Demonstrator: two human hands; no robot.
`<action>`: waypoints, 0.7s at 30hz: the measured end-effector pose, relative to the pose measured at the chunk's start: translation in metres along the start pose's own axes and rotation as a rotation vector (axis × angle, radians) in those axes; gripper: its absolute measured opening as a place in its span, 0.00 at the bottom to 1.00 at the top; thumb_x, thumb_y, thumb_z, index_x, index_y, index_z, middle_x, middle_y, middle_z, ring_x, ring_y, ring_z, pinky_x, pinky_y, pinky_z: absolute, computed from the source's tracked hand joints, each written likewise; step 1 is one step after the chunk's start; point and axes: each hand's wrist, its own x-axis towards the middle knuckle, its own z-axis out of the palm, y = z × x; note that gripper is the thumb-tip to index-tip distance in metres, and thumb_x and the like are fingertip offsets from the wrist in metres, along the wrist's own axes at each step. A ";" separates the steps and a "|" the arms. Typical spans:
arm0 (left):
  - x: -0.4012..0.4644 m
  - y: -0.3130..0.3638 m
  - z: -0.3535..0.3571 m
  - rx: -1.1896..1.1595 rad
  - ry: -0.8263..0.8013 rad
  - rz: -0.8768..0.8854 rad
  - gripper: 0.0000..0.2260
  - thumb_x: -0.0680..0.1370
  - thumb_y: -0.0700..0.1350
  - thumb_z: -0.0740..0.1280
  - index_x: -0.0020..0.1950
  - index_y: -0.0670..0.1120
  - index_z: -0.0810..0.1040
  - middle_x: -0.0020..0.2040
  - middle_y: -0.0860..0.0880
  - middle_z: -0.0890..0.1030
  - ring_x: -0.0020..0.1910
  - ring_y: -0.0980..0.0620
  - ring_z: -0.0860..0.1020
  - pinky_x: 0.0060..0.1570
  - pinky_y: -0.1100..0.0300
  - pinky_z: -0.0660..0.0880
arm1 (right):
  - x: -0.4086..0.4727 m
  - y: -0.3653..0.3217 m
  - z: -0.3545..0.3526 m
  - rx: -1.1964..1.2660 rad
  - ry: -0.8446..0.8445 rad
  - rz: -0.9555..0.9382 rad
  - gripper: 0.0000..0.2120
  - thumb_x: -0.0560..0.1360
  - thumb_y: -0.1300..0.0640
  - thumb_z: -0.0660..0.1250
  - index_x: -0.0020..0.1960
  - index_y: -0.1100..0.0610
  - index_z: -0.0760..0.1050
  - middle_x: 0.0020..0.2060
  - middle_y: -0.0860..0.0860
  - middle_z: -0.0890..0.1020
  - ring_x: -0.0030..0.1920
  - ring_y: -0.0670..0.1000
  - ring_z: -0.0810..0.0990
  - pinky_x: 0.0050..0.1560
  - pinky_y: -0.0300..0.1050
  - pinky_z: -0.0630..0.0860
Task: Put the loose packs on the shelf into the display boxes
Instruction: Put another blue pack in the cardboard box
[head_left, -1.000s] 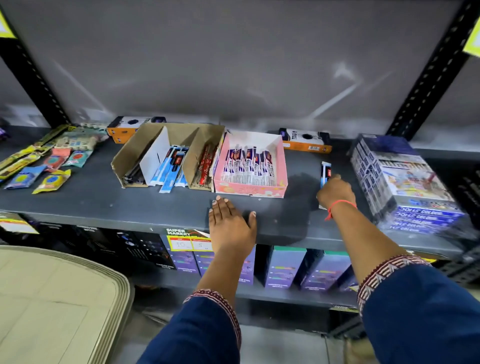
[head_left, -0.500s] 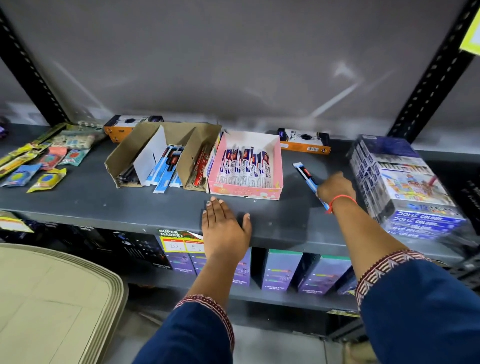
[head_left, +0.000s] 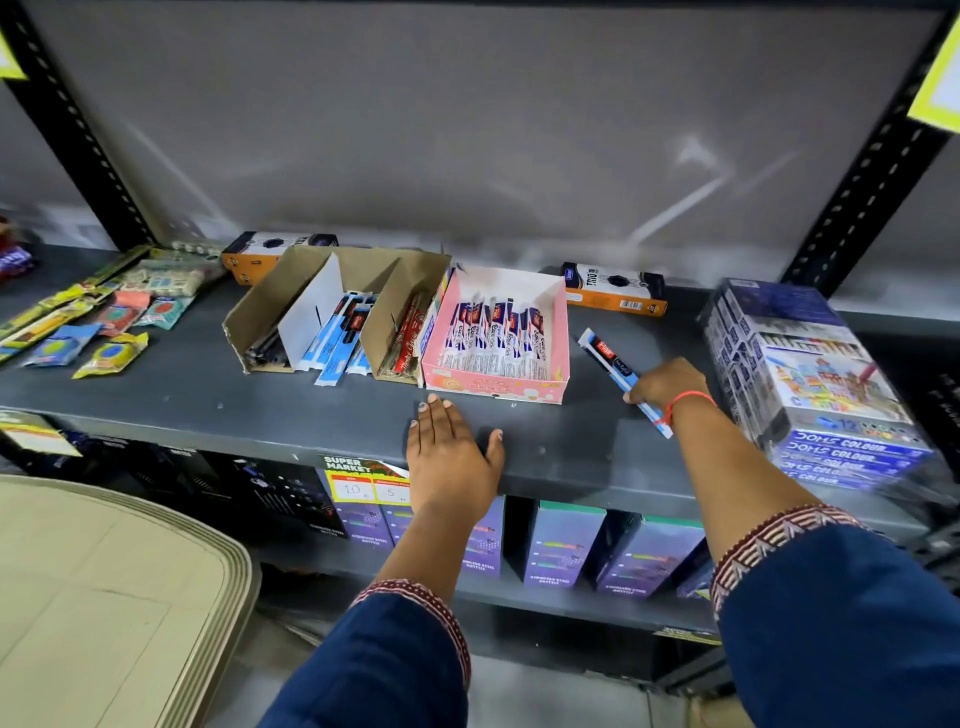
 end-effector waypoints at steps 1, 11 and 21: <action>0.001 -0.001 0.000 -0.009 -0.008 0.001 0.33 0.80 0.58 0.48 0.76 0.36 0.45 0.78 0.38 0.49 0.77 0.42 0.48 0.76 0.51 0.44 | -0.003 0.000 0.000 0.036 0.003 -0.009 0.09 0.69 0.62 0.72 0.45 0.67 0.77 0.49 0.64 0.78 0.46 0.61 0.78 0.40 0.42 0.72; 0.001 -0.003 -0.006 -0.043 -0.046 0.017 0.32 0.81 0.56 0.48 0.76 0.36 0.45 0.78 0.38 0.47 0.77 0.43 0.46 0.76 0.52 0.43 | -0.035 -0.018 0.012 0.767 -0.110 -0.134 0.12 0.75 0.64 0.66 0.32 0.58 0.74 0.13 0.45 0.75 0.13 0.39 0.70 0.16 0.26 0.62; 0.002 -0.007 -0.012 -0.073 -0.095 0.025 0.33 0.81 0.56 0.49 0.76 0.36 0.42 0.78 0.39 0.45 0.77 0.43 0.44 0.76 0.53 0.42 | -0.073 -0.052 0.045 1.046 -0.265 -0.175 0.13 0.72 0.73 0.64 0.33 0.59 0.76 0.19 0.44 0.81 0.22 0.42 0.78 0.24 0.29 0.74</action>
